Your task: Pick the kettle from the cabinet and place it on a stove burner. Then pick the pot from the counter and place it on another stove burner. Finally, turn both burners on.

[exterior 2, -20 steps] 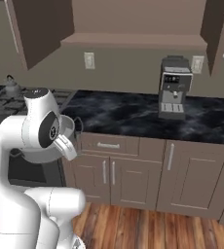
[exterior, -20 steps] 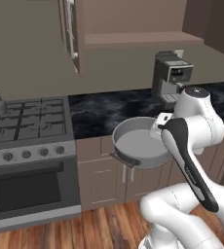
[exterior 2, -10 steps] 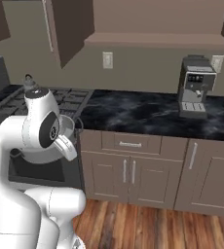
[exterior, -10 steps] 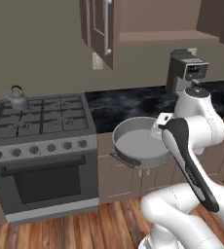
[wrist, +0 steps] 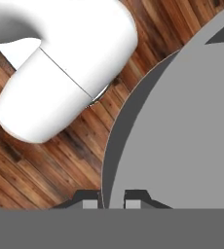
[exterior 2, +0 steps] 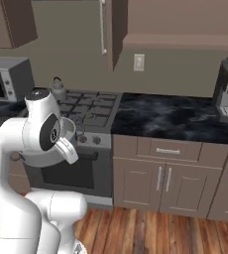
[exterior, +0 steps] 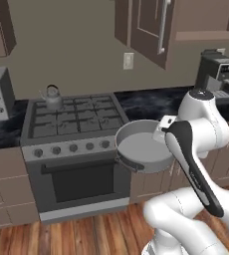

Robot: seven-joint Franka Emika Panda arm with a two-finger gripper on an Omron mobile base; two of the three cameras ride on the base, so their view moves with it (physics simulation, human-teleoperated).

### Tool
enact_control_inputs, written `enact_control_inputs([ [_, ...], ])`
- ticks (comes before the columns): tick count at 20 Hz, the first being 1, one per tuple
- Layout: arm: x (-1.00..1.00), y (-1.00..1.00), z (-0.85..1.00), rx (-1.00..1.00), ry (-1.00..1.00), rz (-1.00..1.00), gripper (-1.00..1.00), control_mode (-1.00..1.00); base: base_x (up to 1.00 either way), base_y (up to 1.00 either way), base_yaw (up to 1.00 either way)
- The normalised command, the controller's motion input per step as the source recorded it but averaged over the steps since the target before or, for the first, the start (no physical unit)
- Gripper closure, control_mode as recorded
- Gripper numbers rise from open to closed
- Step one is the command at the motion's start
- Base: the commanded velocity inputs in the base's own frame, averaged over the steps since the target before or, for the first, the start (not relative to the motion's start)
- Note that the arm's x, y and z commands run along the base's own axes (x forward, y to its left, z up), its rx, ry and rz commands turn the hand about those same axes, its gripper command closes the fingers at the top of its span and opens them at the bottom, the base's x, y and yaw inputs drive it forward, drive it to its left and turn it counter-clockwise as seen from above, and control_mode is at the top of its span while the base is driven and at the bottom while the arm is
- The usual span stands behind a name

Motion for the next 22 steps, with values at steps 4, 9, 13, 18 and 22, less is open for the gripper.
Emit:
enact_control_inputs([
  [4, 0.00, 0.00, 0.00, 0.00, 0.00, 0.00, 1.00, 1.00, 0.20, 0.59, 0.09],
  [9, 0.00, 0.00, 0.00, 0.00, 0.00, 0.00, 1.00, 1.00, 0.27, 0.37, 0.11],
  [13, 0.00, 0.00, 0.00, 0.00, 0.00, 0.00, 1.00, 1.00, 0.44, 0.07, 0.12],
  [18, 0.00, 0.00, 0.00, 0.00, 0.00, 0.00, 1.00, 1.00, 0.56, 0.00, 0.09],
  [22, 0.00, 0.00, 0.00, 0.00, 0.00, 0.00, 1.00, 1.00, 0.63, 0.00, 0.09],
])
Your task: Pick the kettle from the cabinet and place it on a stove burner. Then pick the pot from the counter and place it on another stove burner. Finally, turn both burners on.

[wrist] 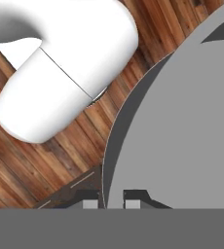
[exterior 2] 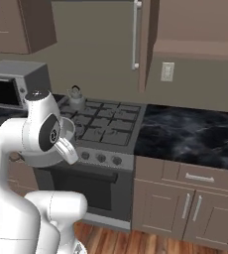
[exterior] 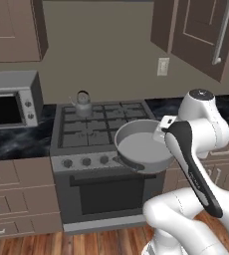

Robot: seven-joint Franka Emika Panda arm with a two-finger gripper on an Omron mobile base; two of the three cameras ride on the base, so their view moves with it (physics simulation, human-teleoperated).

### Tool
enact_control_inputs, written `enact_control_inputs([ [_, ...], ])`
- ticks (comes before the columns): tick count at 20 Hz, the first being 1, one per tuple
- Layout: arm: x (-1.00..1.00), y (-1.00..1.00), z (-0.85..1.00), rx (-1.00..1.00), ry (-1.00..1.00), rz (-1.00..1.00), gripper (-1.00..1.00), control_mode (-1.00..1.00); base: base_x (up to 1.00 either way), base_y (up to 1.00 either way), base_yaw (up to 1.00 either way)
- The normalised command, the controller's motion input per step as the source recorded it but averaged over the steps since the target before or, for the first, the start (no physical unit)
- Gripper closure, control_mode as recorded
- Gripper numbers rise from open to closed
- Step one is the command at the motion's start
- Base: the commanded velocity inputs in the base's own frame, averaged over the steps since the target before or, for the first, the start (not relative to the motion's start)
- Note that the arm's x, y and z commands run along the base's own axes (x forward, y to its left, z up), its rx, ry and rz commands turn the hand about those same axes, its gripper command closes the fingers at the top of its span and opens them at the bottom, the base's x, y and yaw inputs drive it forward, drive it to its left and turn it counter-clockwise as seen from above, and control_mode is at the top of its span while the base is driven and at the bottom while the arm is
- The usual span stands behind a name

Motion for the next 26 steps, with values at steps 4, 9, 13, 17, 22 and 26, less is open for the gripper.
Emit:
enact_control_inputs([
  [4, 0.00, 0.00, 0.00, 0.00, 0.00, 0.00, 1.00, 1.00, 0.55, 0.00, 0.09],
  [9, 0.00, 0.00, 0.00, 0.00, 0.00, 0.00, 1.00, 1.00, 0.37, -0.04, 0.06],
  [13, 0.00, 0.00, 0.00, 0.00, 0.00, 0.00, 1.00, 1.00, 0.24, -0.17, 0.05],
  [17, 0.00, 0.00, 0.00, 0.00, 0.00, 0.00, 1.00, 1.00, 0.16, -0.13, 0.07],
  [22, 0.00, 0.00, 0.00, 0.00, 0.00, 0.00, 1.00, 1.00, 0.12, -0.14, 0.07],
  [26, 0.00, 0.00, 0.00, 0.00, 0.00, 0.00, 1.00, 1.00, 0.21, -0.20, 0.05],
])
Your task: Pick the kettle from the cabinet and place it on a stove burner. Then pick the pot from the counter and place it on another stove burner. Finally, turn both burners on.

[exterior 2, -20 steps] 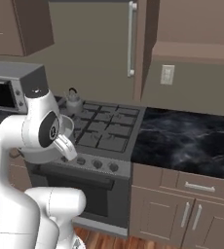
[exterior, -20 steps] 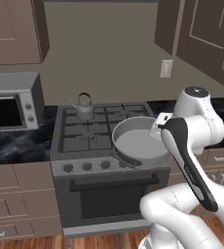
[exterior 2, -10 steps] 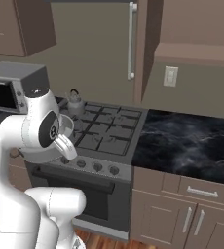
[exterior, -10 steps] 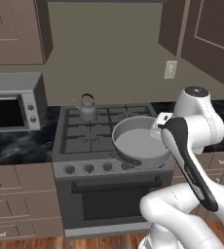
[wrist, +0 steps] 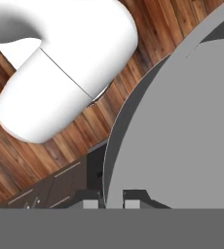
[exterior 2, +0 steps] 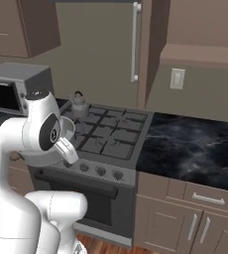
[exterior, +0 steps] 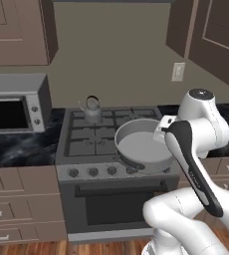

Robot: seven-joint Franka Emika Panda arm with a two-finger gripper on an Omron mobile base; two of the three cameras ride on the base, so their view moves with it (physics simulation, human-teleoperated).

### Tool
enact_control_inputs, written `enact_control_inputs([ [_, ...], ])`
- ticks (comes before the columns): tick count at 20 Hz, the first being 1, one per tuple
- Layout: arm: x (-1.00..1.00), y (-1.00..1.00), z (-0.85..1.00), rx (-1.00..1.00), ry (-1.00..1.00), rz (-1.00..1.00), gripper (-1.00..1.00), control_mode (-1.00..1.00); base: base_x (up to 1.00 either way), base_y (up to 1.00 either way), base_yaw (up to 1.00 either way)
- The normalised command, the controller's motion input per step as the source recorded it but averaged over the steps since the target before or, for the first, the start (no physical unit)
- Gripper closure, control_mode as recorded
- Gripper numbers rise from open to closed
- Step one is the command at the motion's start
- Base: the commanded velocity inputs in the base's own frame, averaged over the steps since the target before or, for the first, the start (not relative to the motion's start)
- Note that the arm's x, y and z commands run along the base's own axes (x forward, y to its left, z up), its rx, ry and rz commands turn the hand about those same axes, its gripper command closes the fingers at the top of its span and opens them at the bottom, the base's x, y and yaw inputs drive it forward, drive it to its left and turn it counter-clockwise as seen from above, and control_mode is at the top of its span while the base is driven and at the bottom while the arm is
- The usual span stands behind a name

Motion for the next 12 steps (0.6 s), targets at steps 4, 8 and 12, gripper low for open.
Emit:
enact_control_inputs([
  [4, 0.00, 0.00, 0.00, 0.00, 0.00, 0.00, 1.00, 1.00, 0.31, -0.30, 0.03],
  [8, 0.00, 0.00, 0.00, 0.00, 0.00, 0.00, 1.00, 1.00, 0.21, -0.41, 0.06],
  [12, 0.00, 0.00, 0.00, 0.00, 0.00, 0.00, 1.00, 1.00, 0.03, -0.35, 0.13],
])
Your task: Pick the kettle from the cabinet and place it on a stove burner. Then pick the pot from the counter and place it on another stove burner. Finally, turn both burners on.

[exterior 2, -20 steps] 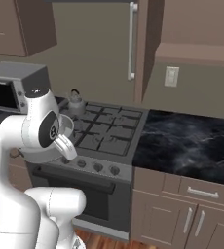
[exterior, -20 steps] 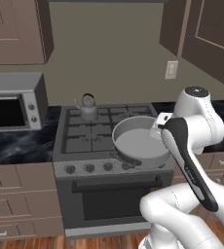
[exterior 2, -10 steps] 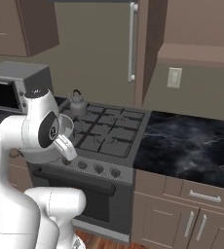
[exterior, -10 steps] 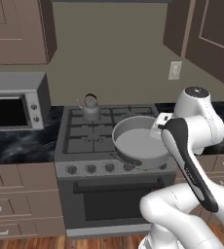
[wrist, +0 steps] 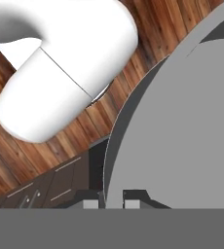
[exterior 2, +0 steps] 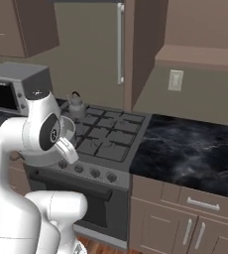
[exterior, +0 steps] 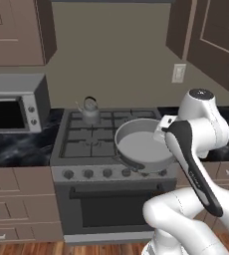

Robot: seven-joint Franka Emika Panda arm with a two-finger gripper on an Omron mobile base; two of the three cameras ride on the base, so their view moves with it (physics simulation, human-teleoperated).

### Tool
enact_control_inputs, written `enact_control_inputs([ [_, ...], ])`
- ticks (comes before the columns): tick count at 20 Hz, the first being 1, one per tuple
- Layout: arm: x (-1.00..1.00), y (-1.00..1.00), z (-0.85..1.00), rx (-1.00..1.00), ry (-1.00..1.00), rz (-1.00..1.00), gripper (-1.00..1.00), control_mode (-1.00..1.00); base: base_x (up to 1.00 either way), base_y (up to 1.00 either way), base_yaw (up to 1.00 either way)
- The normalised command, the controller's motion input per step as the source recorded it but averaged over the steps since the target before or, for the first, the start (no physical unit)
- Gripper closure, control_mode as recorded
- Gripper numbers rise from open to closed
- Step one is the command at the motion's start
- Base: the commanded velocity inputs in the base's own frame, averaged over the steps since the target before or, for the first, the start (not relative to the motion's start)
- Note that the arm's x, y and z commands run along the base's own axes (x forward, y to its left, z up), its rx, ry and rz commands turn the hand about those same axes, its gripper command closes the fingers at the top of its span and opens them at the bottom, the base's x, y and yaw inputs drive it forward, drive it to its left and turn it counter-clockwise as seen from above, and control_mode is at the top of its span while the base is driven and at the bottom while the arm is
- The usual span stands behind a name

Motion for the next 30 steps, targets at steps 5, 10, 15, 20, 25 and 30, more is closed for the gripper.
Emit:
enact_control_inputs([
  [5, 0.00, 0.00, 0.00, 0.00, 0.00, 0.00, 1.00, 1.00, 0.00, -0.26, 0.18],
  [10, 0.00, 0.00, 0.00, 0.00, 0.00, 0.00, 1.00, 1.00, 0.16, -0.14, 0.23],
  [15, 0.00, 0.00, 0.00, 0.00, 0.00, 0.00, 1.00, 1.00, 0.24, -0.30, 0.18],
  [20, 0.00, 0.00, 0.00, 0.00, 0.00, 0.00, 1.00, 1.00, 0.39, -0.40, 0.15],
  [25, 0.00, 0.00, 0.00, 0.00, 0.00, 0.00, 1.00, 1.00, 0.41, -0.36, 0.13],
  [30, 0.00, 0.00, 0.00, 0.00, 0.00, 0.00, 1.00, 1.00, 0.06, -0.38, 0.12],
])
